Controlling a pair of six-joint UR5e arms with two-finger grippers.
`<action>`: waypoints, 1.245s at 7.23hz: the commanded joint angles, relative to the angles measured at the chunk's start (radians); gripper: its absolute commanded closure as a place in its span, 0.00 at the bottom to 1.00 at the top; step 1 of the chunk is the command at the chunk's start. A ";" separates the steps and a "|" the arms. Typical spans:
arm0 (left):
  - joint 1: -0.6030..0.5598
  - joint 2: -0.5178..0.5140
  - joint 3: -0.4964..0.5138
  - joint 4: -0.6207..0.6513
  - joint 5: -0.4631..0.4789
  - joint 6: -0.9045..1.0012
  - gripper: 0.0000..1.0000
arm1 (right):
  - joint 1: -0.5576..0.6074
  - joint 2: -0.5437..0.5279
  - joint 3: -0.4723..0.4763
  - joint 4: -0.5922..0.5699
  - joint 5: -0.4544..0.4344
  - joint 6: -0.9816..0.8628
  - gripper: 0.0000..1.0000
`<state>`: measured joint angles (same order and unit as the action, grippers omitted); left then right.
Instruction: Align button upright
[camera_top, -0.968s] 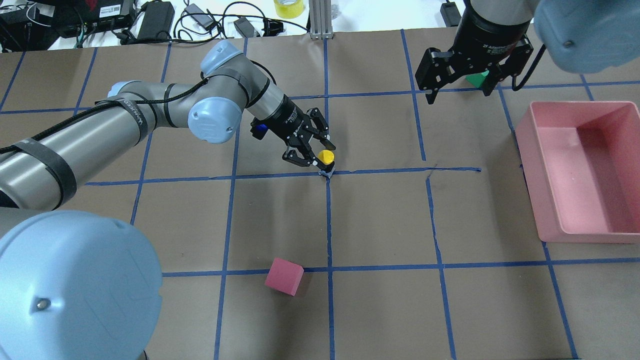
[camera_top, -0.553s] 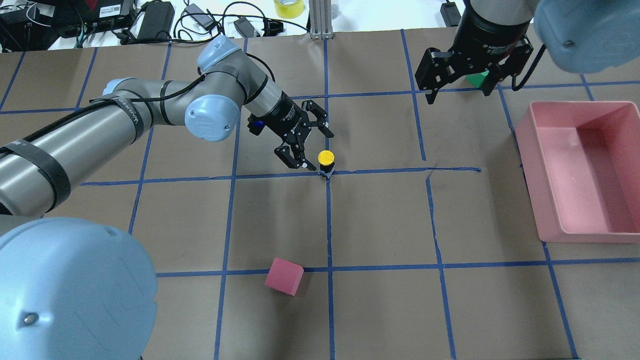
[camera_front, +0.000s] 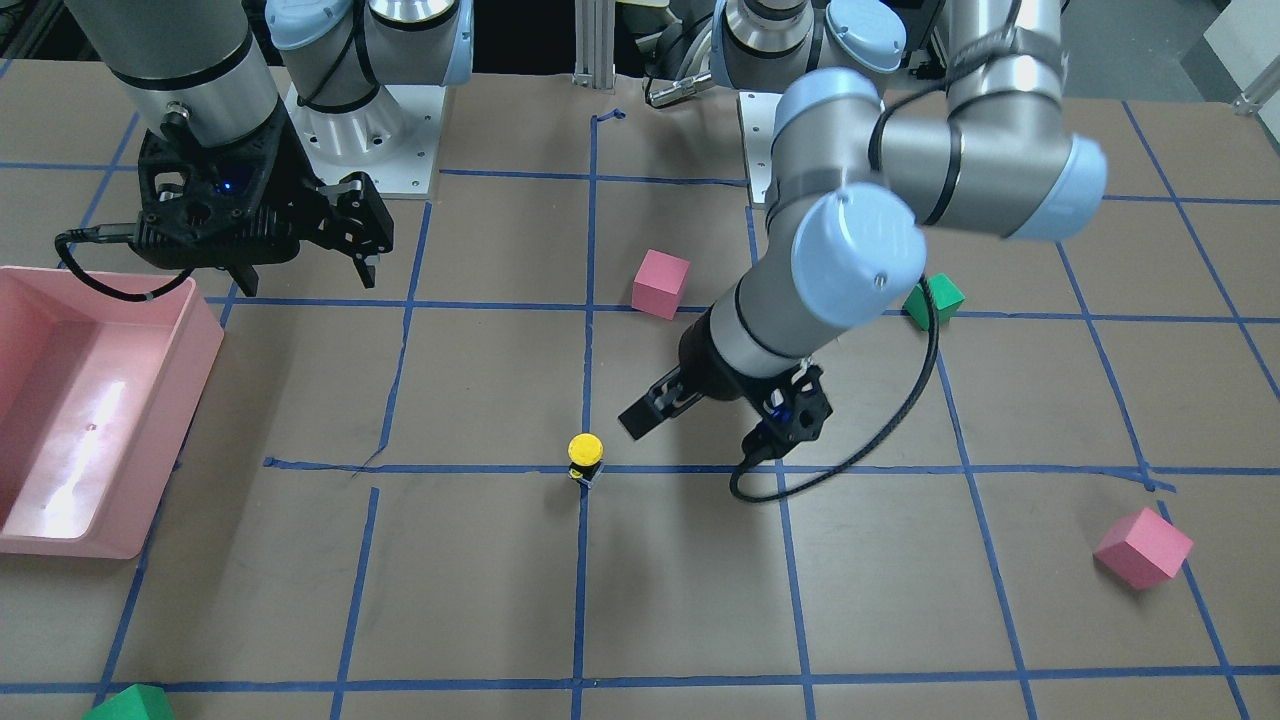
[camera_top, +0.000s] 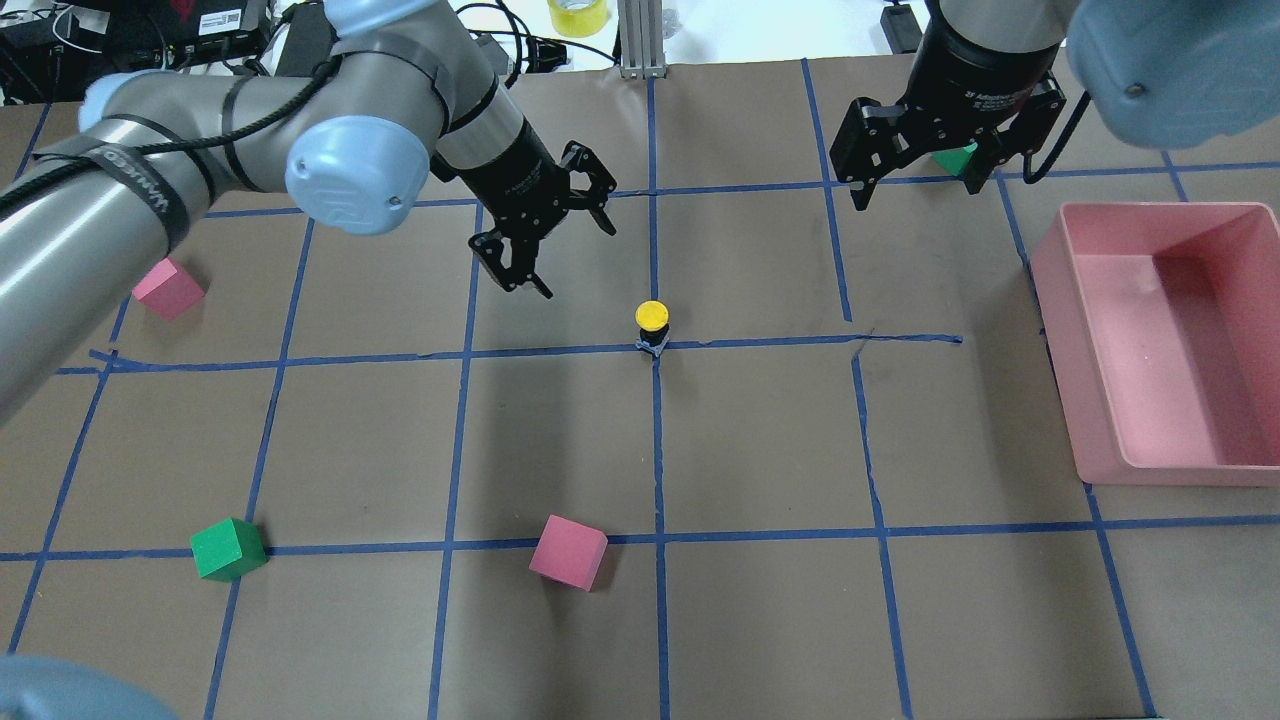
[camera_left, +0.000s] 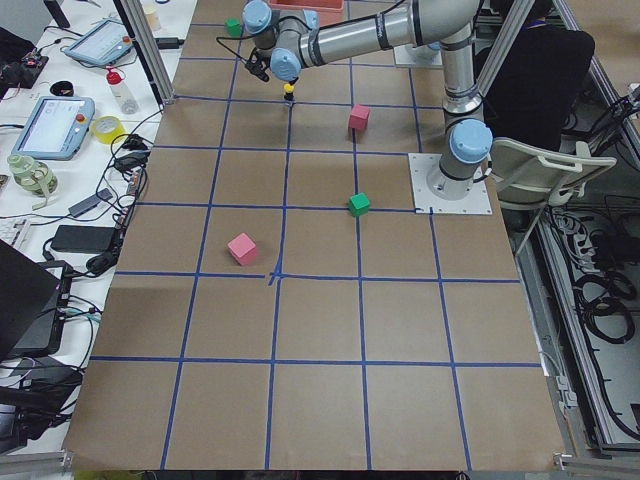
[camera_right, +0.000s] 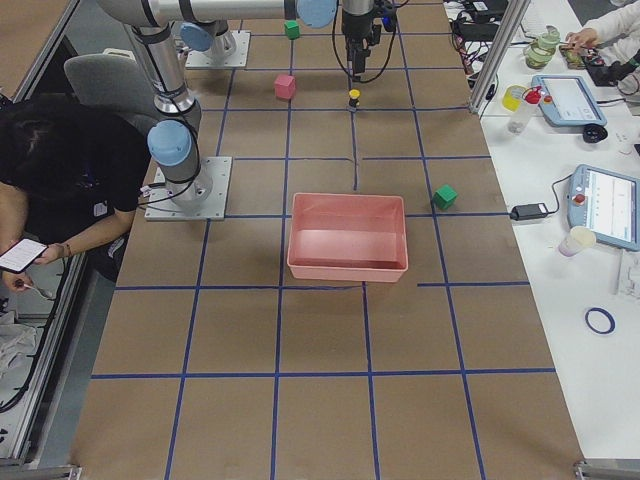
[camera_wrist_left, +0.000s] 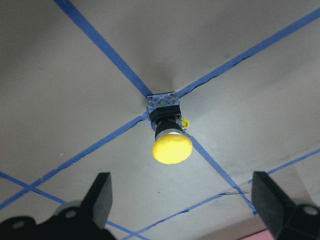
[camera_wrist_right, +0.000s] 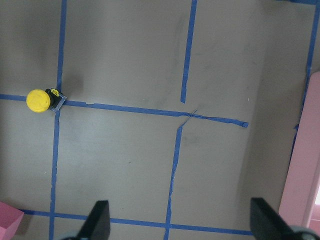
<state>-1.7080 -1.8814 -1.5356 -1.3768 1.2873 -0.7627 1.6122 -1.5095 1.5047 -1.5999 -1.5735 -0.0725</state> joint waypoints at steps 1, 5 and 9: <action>0.007 0.128 0.002 -0.096 0.174 0.373 0.00 | 0.000 0.000 0.000 0.000 0.001 -0.001 0.00; 0.019 0.261 -0.011 -0.137 0.248 0.672 0.00 | 0.000 0.000 0.000 0.000 0.001 0.000 0.00; 0.024 0.323 -0.075 -0.059 0.248 0.773 0.00 | 0.000 0.000 0.000 0.000 0.001 0.000 0.00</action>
<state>-1.6862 -1.5832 -1.5998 -1.4670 1.5401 -0.0308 1.6122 -1.5094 1.5049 -1.5999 -1.5723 -0.0721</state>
